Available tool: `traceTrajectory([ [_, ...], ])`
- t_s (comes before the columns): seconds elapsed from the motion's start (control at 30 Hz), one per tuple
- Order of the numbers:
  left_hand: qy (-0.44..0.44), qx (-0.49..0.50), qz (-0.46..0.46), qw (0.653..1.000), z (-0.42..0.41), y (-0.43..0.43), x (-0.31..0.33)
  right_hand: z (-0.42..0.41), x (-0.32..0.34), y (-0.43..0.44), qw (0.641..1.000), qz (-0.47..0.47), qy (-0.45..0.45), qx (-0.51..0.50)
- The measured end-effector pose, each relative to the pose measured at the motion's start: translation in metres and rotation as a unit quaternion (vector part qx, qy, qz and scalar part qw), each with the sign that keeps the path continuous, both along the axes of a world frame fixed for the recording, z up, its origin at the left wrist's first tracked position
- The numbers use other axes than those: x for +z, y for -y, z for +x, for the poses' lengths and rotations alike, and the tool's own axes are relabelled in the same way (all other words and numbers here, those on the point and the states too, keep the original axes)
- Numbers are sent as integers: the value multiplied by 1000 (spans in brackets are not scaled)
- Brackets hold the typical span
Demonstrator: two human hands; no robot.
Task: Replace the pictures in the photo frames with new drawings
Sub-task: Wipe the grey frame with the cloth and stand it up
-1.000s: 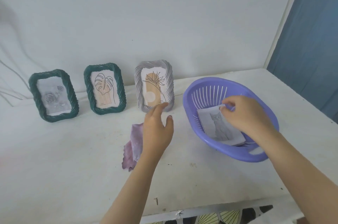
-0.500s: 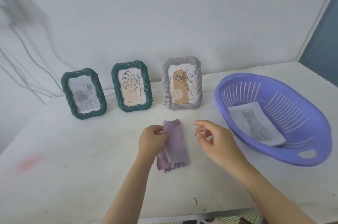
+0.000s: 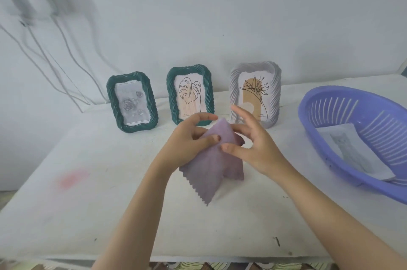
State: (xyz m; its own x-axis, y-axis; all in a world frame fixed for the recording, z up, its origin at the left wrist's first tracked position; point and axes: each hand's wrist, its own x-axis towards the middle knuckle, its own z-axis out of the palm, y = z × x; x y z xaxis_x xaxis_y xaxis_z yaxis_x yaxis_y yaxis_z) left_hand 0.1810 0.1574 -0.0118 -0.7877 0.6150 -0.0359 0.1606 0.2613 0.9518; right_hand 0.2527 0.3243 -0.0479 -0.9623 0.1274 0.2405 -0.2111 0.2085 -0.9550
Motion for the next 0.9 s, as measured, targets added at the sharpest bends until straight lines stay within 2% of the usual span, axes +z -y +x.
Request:
traceTrajectory([
  [0.2, 20, -39, -61, 997, -15, 38, 1, -21, 4, 10, 998, -48, -16, -47],
  [0.3, 20, 10, 3, 1000, -19, 51, -7, -26, 0, 11, 996, -47, -12, -76],
  [0.43, -77, 105, 65, 989, -28, 48, -7, -32, 1, 15, 990, -18, -54, -132],
  [0.5, -94, 102, 98, 985, -28, 48, -4, -29, 4, 18, 988, -18, -86, -131],
  [0.57, -67, 82, 128, 986, -24, 51, -4, -24, 0, 19, 990, -20, -86, -114],
  [0.63, -17, 65, 128, 990, -18, 56, -15, -16, -10, 20, 995, -24, -37, -92],
  [0.77, 83, 55, 47, 994, -3, 68, -53, 2, -39, 18, 994, -27, 100, -19],
  [0.83, 110, 71, 5, 991, 7, 71, -68, 9, -49, 19, 988, -4, 153, -24],
  [0.9, 100, 104, -28, 989, 13, 70, -77, 11, -51, 24, 982, 30, 177, -55],
])
